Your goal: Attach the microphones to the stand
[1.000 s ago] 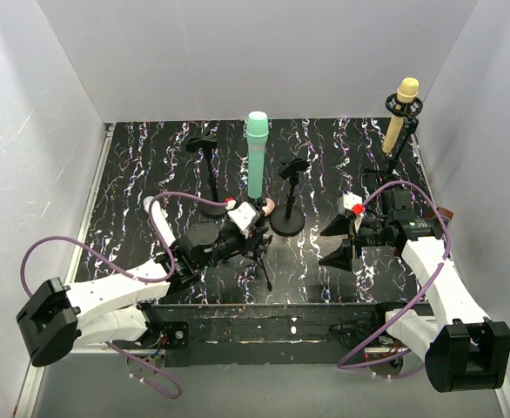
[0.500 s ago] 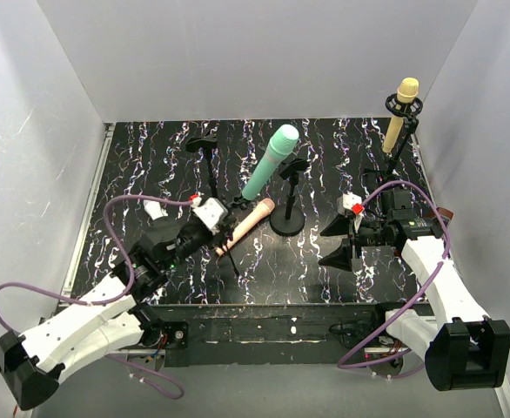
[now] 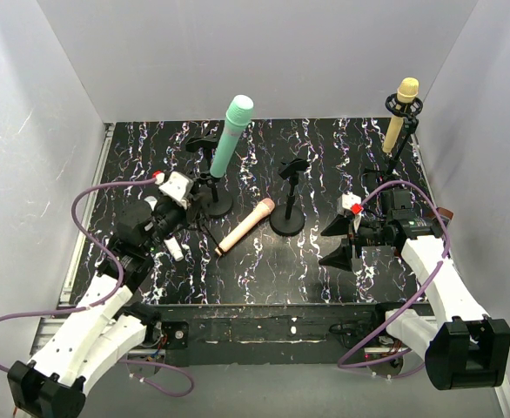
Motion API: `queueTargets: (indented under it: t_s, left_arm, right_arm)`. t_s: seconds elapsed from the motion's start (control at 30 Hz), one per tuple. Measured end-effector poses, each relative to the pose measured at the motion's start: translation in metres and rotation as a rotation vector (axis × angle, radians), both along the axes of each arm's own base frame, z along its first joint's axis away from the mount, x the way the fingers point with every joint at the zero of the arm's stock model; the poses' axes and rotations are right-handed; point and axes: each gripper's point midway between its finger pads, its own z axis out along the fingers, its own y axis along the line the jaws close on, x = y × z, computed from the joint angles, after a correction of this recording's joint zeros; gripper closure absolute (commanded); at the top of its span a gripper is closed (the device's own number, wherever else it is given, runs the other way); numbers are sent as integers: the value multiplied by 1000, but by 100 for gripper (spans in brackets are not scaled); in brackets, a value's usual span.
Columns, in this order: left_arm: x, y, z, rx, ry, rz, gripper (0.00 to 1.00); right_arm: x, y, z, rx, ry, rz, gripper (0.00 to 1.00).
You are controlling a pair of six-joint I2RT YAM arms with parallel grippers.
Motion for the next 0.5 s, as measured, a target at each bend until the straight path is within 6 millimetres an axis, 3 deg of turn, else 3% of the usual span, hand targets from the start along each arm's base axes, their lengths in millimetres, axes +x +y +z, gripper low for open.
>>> queueTargets:
  t_s: [0.5]
  left_arm:
    - [39,68,26,-41,-82,284,100]
  right_arm:
    - [-4,-1,-8,-11,45,12,7]
